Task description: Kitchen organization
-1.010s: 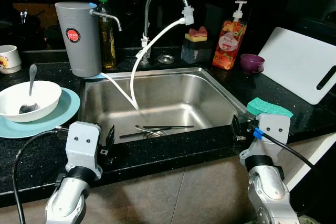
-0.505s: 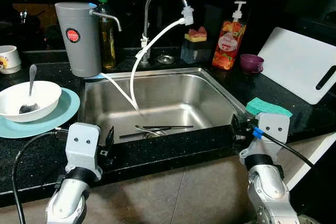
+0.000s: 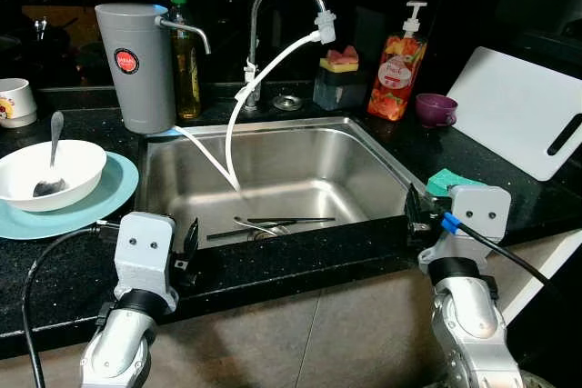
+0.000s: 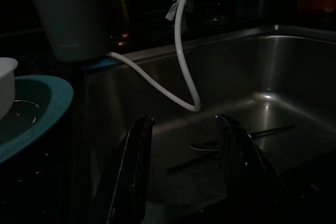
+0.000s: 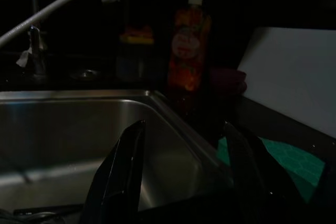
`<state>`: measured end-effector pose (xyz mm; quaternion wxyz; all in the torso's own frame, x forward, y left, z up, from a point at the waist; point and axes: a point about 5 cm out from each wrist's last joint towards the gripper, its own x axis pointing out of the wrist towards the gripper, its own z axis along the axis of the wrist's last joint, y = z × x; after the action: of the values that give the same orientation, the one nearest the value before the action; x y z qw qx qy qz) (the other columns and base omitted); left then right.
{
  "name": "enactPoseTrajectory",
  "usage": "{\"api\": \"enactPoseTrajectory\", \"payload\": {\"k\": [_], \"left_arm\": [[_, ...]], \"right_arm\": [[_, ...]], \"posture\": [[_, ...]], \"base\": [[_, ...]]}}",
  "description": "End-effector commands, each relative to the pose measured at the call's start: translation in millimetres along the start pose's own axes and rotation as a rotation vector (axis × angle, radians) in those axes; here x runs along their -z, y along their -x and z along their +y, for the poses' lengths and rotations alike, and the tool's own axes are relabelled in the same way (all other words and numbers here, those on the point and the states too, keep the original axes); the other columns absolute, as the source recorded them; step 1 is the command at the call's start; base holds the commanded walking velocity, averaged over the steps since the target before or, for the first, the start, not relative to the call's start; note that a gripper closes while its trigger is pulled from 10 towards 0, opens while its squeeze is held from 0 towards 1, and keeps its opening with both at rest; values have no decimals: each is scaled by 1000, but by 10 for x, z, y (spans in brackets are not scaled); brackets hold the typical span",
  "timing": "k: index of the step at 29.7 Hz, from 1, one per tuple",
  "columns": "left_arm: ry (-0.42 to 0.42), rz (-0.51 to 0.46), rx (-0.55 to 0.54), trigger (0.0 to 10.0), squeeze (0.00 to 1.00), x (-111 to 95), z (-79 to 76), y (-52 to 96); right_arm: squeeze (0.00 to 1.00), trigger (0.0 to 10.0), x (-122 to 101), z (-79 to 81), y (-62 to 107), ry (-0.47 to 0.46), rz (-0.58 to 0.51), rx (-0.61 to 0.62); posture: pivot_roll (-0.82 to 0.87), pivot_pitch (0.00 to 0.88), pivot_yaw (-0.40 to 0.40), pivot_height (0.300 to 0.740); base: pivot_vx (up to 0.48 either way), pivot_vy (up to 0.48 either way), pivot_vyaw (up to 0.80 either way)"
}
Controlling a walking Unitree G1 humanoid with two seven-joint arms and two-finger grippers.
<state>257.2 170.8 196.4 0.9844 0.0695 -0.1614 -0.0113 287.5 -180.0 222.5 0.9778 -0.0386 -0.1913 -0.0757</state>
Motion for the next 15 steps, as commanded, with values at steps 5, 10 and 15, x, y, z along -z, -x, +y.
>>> {"api": "enactPoseTrajectory", "payload": {"k": [5, 10, 15], "left_arm": [[-3, -3, 5, 10000, 0, -7, -18, -14], [-3, -3, 3, 10000, 0, -5, -14, -17], [-7, -2, 1, 10000, 0, -4, 3, -1]], "right_arm": [[0, 10000, -40, 11, 6, 9, -23, -10], [0, 10000, -31, 15, 5, 9, -18, -14], [0, 10000, -12, 10, 11, 5, -8, -12]], "posture": [[89, 100, -84, 740], [87, 99, -85, 740], [89, 99, -85, 740]], "base": [[0, 0, 0], [0, 0, 0], [0, 0, 0]]}}
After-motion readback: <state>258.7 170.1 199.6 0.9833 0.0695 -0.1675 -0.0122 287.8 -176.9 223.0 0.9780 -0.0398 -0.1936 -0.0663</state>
